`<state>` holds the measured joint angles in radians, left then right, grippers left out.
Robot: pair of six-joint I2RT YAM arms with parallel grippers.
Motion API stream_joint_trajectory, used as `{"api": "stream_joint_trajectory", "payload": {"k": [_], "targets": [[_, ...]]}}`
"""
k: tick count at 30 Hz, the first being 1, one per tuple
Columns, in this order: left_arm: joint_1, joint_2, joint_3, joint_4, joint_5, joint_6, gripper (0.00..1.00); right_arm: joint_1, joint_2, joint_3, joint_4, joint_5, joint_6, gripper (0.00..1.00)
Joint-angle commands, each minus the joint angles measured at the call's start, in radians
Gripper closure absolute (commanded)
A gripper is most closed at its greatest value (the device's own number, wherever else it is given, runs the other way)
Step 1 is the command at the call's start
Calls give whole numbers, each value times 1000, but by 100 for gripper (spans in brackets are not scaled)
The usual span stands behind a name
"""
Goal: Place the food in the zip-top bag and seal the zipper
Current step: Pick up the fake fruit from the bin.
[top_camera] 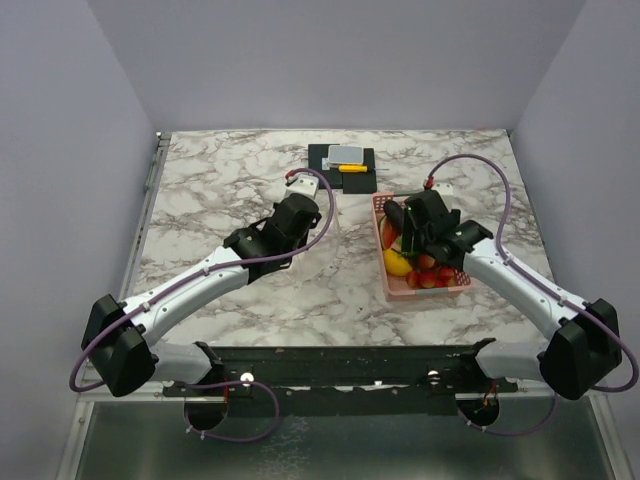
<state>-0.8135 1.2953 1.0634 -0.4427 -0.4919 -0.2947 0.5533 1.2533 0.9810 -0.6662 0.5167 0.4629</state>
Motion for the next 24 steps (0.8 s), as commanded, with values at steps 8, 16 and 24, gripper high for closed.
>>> {"api": "stream_joint_trajectory", "payload": {"k": [8,16,24], "targets": [[3,-21,-13,18,-37,18,100,-156,105,-78,179,-151,51,21],[4,-11,-13,16,-36,23,100,-183,154,-108,246,-181,71,33],[4,-11,-14,16,-41,28,100,-191,161,-118,269,-174,63,77]]}}
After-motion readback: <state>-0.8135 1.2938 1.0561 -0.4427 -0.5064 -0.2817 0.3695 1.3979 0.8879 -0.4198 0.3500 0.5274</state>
